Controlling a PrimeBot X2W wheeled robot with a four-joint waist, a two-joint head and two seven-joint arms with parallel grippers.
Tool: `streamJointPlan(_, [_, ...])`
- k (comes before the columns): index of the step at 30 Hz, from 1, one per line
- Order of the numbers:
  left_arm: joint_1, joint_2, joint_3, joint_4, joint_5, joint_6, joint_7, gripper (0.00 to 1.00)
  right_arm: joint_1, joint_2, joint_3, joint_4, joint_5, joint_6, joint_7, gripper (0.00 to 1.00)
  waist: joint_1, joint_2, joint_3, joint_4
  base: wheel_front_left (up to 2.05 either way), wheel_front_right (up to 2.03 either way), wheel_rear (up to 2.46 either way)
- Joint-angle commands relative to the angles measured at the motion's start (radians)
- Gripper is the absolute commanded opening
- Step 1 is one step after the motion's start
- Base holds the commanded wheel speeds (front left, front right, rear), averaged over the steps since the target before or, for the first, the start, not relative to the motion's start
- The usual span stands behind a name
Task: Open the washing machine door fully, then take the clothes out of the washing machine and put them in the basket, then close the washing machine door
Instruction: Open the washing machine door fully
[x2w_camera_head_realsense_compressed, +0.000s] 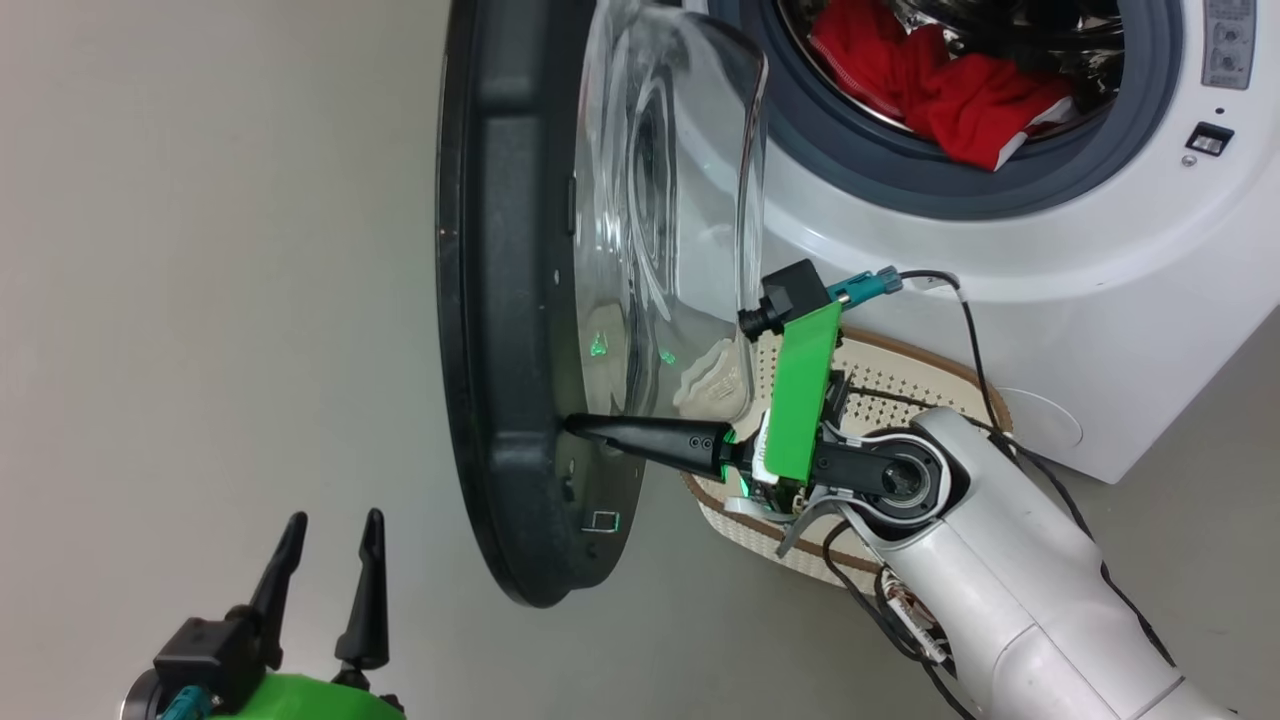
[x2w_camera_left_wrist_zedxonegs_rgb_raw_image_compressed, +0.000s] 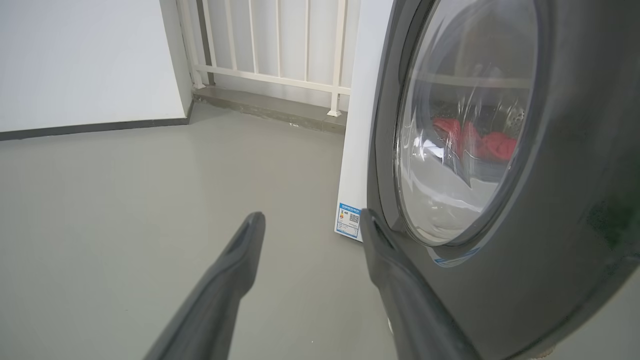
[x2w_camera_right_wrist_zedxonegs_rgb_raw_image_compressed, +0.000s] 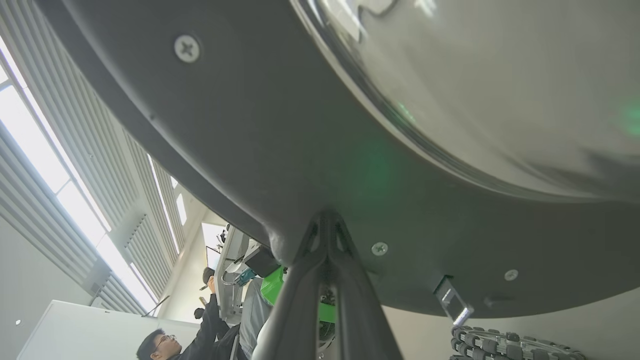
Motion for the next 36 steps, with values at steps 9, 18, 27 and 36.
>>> streamJointPlan(9, [-0.02, 0.017, 0.036, -0.003, 0.009, -0.002, -0.012, 1.0, 0.056, 0.02, -0.046, -0.043, -0.055, 0.002, -0.033, 1.0, -0.0001, 0.0, -0.019, -0.038, 0.0, 0.0, 0.0])
streamJointPlan(18, [-0.017, 0.017, 0.045, 0.002, 0.015, -0.003, -0.012, 1.0, 0.123, -0.025, -0.082, -0.073, -0.111, 0.002, -0.094, 1.0, -0.0001, 0.0, -0.033, -0.088, 0.0, 0.0, 0.0])
streamJointPlan(27, [-0.009, 0.02, 0.054, 0.009, 0.009, -0.003, -0.012, 1.0, 0.214, -0.121, -0.089, -0.105, -0.195, 0.002, -0.245, 1.0, -0.0001, 0.0, -0.054, -0.122, 0.0, 0.0, 0.0])
streamJointPlan(36, [0.001, 0.023, 0.066, 0.012, 0.006, -0.003, -0.012, 1.0, 0.271, -0.194, -0.052, -0.112, -0.265, 0.002, -0.417, 1.0, -0.0001, 0.0, -0.064, -0.148, 0.0, 0.0, 0.0])
